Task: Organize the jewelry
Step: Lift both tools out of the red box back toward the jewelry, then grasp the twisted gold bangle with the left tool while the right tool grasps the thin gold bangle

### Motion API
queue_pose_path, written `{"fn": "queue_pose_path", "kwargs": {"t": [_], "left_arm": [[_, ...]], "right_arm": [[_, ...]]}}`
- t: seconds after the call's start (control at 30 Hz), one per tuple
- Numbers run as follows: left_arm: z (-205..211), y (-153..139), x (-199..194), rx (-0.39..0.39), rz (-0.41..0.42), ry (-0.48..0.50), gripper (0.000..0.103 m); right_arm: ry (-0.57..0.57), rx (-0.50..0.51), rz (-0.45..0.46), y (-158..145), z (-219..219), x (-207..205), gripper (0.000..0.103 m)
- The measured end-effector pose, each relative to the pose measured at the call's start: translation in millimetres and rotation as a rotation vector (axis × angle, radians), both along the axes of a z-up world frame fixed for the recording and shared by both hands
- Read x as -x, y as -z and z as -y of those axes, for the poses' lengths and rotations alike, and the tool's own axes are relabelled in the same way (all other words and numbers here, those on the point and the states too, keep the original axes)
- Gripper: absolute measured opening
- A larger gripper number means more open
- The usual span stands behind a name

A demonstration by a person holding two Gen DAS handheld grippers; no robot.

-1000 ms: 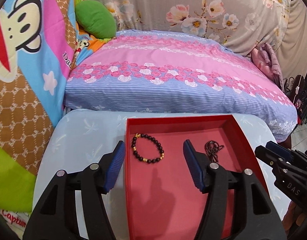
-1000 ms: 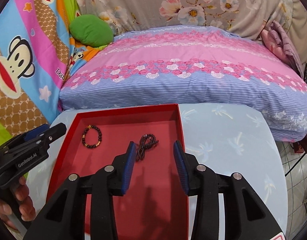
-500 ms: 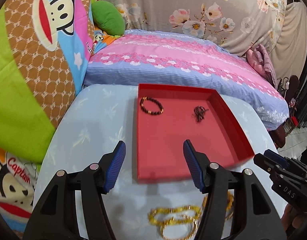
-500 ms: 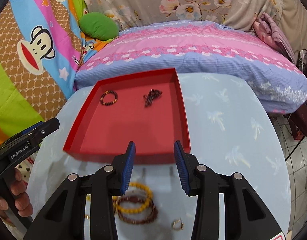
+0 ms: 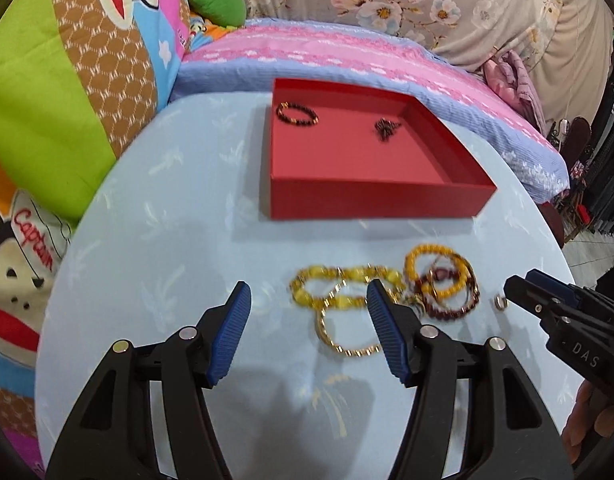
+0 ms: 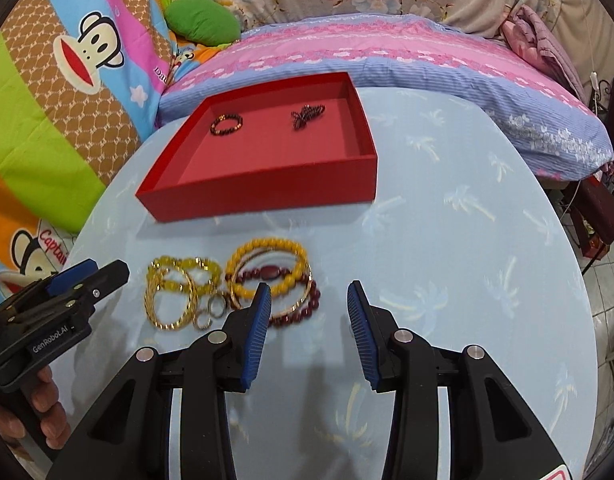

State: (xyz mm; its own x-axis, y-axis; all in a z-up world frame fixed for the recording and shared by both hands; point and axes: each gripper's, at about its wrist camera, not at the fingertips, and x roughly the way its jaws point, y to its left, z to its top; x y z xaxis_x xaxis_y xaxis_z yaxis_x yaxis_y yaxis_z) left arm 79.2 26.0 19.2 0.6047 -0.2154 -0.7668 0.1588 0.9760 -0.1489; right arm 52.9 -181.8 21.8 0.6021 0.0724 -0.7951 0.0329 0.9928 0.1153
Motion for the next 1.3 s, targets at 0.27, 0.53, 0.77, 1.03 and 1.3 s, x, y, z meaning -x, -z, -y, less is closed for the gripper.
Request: {"fn": "queue_pose_path", "kwargs": {"t": [0.27, 0.53, 0.77, 1.03, 1.3], "left_arm": [[24.2, 13.4, 9.4, -0.036, -0.006, 0.048, 0.071], [45.1, 26.0, 1.6, -0.082, -0.023, 0.048, 0.082], [46.1, 39.4, -6.9, -0.111, -0.059, 0.023, 0.076], [47.6, 39.6, -6.8, -0.095, -0.062, 0.062, 0.056], [34.8, 30.1, -6.0, -0.070, -0.050, 0.038, 0.055]], "right_arm": [[0.013, -0.006, -0.017, 7.6, 2.8, 12.5, 0.039], [0.018, -0.010, -0.022, 10.1, 3.9, 9.2, 0.040], [0.012, -0.015, -0.031, 14.3, 2.7, 6.6, 0.040], [-0.005, -0.016, -0.043, 20.2, -5.1, 1.0, 0.040], [-0.024, -0.013, -0.046, 24.3, -14.8, -9.1, 0.048]]}}
